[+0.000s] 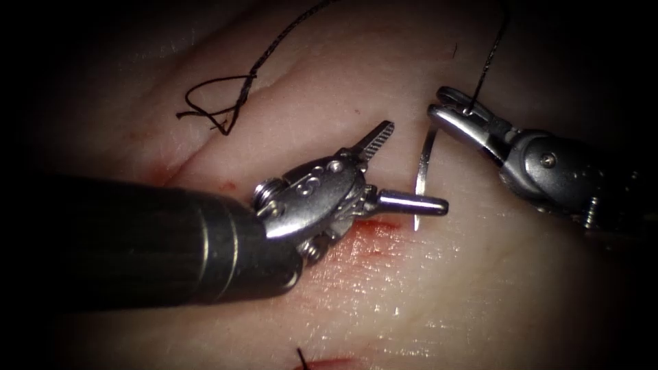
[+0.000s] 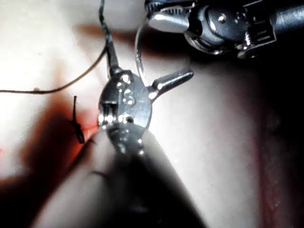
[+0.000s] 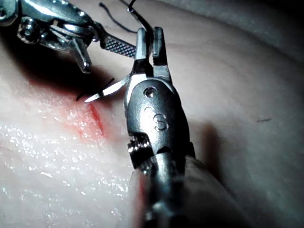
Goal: Wound Closure
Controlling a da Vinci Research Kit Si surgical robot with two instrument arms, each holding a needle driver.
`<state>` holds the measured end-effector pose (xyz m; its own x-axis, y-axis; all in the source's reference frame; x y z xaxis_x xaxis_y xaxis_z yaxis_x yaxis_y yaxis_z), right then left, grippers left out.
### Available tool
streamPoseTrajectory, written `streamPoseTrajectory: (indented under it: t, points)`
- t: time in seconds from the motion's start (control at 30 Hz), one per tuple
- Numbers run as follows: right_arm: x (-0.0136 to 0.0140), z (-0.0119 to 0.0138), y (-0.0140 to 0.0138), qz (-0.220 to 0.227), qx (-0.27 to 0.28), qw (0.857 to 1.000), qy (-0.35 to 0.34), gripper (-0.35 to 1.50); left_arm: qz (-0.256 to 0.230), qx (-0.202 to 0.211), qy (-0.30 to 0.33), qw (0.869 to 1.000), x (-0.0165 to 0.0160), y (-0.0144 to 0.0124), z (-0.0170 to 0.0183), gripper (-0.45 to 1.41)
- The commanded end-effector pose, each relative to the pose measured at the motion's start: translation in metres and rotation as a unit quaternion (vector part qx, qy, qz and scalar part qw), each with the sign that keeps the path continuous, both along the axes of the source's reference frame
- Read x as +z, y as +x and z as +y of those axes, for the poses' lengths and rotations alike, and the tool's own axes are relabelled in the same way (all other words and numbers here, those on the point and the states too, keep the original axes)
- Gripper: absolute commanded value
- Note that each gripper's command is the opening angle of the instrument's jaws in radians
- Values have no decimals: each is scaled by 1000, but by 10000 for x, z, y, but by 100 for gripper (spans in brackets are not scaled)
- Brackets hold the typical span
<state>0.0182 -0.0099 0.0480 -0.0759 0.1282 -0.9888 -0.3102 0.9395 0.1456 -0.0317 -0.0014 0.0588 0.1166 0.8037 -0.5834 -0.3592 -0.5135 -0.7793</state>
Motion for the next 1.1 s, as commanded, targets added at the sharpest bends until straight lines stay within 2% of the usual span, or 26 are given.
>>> streamPoseTrajectory:
  t: [0.03,0.2,0.33,0.43,0.5,0.53,0.6,0.63,0.67,0.7,0.8,0.9,1.07,1.1]
  points:
    - [4,3,8,3,-1,1000,-1,-35,4,3,9,1000,8,-6,0,123]
    - [2,2,12,9,-5,1000,-3,-35,1,28,43,999,13,-9,-4,119]
    - [0,0,15,14,-8,1000,-4,-35,-1,36,55,998,13,-12,-3,98]
    - [0,-1,15,15,-9,1000,-4,-35,-14,43,68,997,15,-15,-1,94]
    - [0,-1,15,15,-10,1000,-1,-35,-21,47,72,996,16,-17,0,84]
    - [0,-2,16,14,-12,1000,-2,-35,-26,49,78,995,16,-17,1,76]
    - [1,-3,16,11,-15,1000,-4,-35,-35,52,91,994,17,-17,2,46]
    - [1,-4,16,10,-17,1000,-5,-35,-37,55,90,994,18,-15,2,22]
    - [1,-4,16,8,-19,1000,-5,-35,-39,58,90,993,18,-14,2,-16]
    - [2,-4,16,6,-21,1000,-4,-35,-47,57,102,992,19,-12,2,-45]
    - [2,-4,16,1,-29,1000,-3,-35,-78,49,144,985,20,-6,3,-45]
    - [1,-3,16,-15,-53,999,2,-35,-107,44,211,971,19,2,3,-45]
    - [1,-3,16,-28,-76,996,24,56,-130,60,253,957,17,10,1,-45]
    - [1,-2,18,-27,-81,995,42,83,-142,75,266,951,16,10,-1,-45]
